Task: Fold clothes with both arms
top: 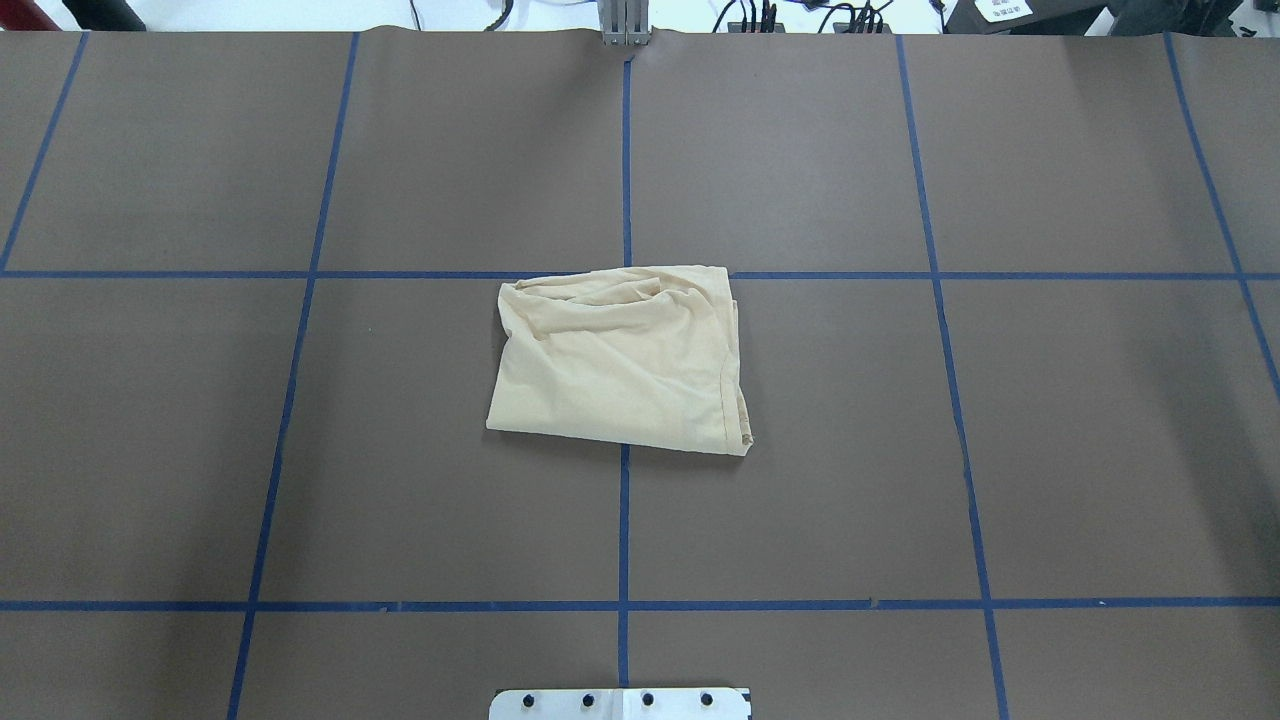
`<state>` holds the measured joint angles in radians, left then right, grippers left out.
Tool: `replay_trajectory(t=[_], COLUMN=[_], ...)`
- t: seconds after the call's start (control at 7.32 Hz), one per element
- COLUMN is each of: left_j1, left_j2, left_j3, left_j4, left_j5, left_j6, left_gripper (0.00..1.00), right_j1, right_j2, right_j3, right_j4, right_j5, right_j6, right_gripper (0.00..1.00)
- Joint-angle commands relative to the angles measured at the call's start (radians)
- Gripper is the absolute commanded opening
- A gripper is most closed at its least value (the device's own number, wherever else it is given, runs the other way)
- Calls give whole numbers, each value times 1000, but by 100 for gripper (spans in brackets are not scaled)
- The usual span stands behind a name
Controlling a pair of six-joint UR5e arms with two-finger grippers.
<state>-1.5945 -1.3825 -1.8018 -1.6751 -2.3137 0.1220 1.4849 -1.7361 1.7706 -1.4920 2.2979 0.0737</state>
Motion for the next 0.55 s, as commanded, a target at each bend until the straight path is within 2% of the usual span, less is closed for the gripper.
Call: replay_trajectory(t=[0.0,0.41], left_j1=[1,1], left_j2=[-1,-3], left_j3=[-2,-7], left_j4=[0,-2], left_j5=[0,-1], left_j6=[-1,-1], left_gripper=[100,100], right_j1=[0,0], right_j2=[-11,-19], right_j3=[-2,-2], right_j4=[-1,1], right_j5=[0,0], right_j6=[-2,-5], right_gripper=[100,100])
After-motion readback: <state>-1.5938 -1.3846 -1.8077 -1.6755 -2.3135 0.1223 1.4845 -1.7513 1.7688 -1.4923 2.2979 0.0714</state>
